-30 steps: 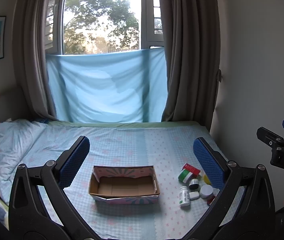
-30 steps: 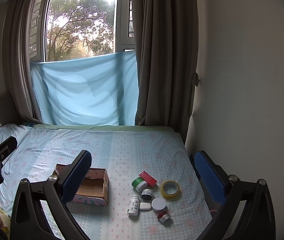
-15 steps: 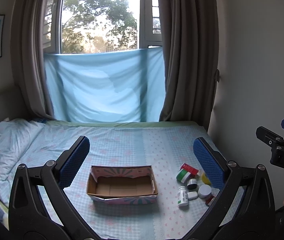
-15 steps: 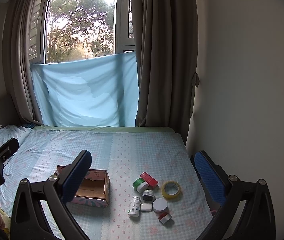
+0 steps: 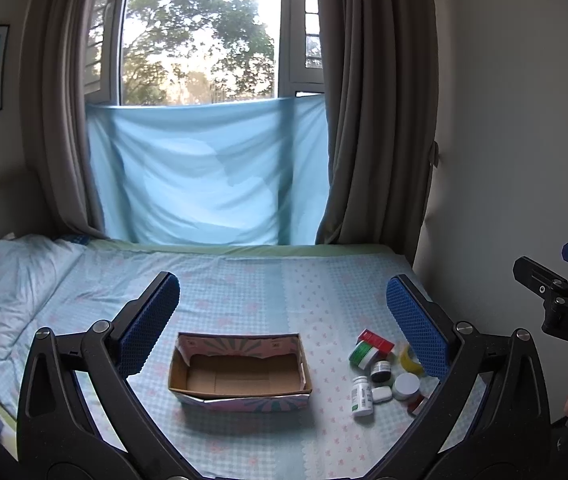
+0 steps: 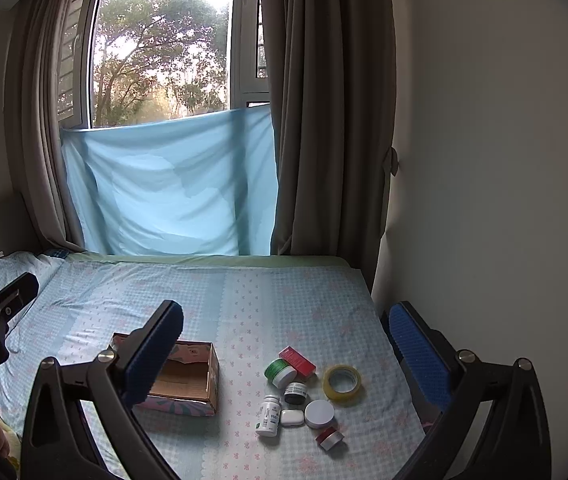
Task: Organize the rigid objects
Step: 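Lower the left tool onto the white pill bottle while the right tool approaches the yellow tape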
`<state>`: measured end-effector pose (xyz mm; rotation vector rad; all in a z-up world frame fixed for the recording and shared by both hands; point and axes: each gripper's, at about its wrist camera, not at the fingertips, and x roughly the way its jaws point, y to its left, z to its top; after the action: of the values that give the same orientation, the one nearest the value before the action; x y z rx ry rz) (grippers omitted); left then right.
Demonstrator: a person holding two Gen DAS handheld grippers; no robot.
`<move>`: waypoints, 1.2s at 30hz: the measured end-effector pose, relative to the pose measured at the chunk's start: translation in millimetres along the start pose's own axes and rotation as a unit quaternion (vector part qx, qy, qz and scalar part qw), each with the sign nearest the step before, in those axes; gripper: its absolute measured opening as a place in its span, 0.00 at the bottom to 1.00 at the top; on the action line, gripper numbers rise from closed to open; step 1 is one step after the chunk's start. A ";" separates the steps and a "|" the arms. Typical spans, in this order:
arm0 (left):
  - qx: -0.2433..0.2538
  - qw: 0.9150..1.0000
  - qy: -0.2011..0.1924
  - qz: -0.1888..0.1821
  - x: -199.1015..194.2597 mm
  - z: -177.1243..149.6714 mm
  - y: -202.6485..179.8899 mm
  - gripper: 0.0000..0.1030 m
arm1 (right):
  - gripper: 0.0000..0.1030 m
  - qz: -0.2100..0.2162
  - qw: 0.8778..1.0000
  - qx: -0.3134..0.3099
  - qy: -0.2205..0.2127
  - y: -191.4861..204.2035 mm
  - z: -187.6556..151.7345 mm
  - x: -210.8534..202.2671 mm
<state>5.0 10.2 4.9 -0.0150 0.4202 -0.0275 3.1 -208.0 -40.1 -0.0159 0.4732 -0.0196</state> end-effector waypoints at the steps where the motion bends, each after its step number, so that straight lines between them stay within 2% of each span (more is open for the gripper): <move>1: 0.000 1.000 0.000 0.000 0.1 -0.1 0.5 1.00 | 1.00 0.001 1.000 0.001 0.000 -0.4 0.1 0.8; 9: 0.005 1.000 0.016 -0.006 9.9 1.7 0.2 1.00 | 1.00 0.009 1.000 0.002 -0.003 -5.1 -1.8 5.4; 15: 0.000 0.996 0.082 -0.029 50.1 -2.3 -4.2 1.00 | 1.00 -0.001 1.000 0.016 0.018 -19.6 -4.1 20.9; 19: -0.004 0.990 0.135 -0.052 88.2 -17.8 -14.0 1.00 | 1.00 -0.020 0.998 0.027 0.047 -35.6 -10.6 44.6; 25: -0.001 0.968 0.233 -0.091 162.4 -60.1 -44.1 1.00 | 1.00 -0.040 0.994 0.035 0.097 -66.7 -27.7 100.8; 30: -0.001 0.942 0.314 -0.122 229.3 -103.4 -78.9 1.00 | 1.00 -0.047 0.987 0.032 0.149 -92.8 -53.1 163.3; 36: 0.034 0.910 0.391 -0.135 296.0 -164.2 -135.9 1.00 | 1.00 -0.032 0.972 0.063 0.225 -129.0 -95.9 243.1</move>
<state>204.9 -135.9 -262.9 0.0070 1.2201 -0.3297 173.7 -343.5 -233.7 0.0997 0.9253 -0.1178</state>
